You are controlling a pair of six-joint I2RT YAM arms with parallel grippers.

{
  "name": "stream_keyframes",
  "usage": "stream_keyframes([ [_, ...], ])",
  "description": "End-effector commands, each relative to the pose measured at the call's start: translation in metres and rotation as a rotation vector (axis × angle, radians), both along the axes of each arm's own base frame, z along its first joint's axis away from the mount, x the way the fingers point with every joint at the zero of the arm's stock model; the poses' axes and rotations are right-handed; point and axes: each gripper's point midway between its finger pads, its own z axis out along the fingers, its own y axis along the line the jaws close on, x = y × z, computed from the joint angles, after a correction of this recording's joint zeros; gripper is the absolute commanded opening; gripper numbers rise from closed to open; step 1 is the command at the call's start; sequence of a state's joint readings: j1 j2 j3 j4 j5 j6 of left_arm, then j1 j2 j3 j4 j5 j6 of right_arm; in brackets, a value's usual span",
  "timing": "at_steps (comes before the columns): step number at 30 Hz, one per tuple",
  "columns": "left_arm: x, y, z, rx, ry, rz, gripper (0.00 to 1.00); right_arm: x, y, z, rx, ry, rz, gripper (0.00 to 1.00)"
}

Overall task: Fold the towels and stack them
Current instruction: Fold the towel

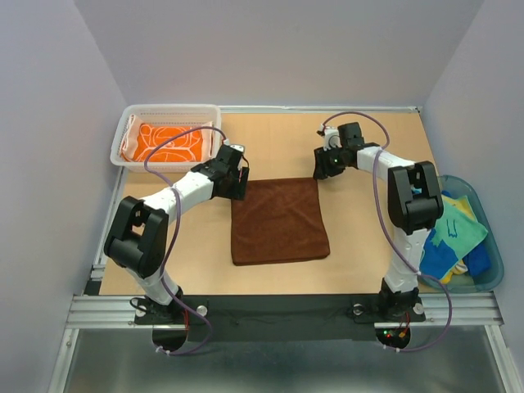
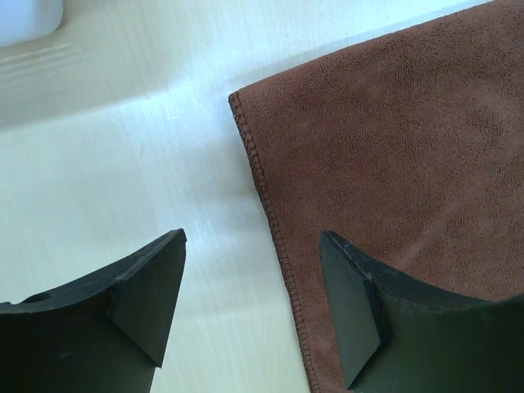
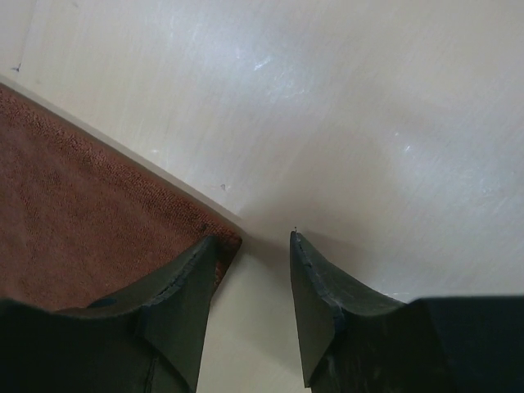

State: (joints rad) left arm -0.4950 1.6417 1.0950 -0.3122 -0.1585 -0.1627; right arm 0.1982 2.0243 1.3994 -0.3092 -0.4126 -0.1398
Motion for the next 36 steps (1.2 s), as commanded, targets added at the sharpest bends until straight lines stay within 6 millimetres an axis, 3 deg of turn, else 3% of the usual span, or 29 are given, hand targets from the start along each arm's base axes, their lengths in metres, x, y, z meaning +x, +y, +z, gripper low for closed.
stream_keyframes([
  [1,0.015,-0.002,0.018,-0.007,-0.050,-0.017,0.77,0.006,0.013,0.011,0.016,-0.026,0.063,0.47],
  [11,0.020,-0.007,0.020,-0.022,-0.051,-0.023,0.77,-0.007,0.019,-0.009,0.018,0.032,0.092,0.45],
  [19,0.029,-0.010,0.016,-0.017,-0.036,-0.037,0.77,-0.017,0.005,-0.033,-0.105,0.063,0.065,0.41],
  [27,0.043,-0.009,0.026,-0.040,-0.058,-0.050,0.77,-0.033,-0.001,-0.045,-0.191,0.091,0.103,0.35],
  [33,0.058,-0.017,0.036,-0.055,-0.071,-0.070,0.77,-0.026,-0.015,-0.037,-0.270,0.044,0.086,0.27],
  [36,0.064,-0.021,0.039,-0.061,-0.072,-0.088,0.77,-0.023,-0.020,-0.030,-0.302,0.015,0.090,0.19],
])
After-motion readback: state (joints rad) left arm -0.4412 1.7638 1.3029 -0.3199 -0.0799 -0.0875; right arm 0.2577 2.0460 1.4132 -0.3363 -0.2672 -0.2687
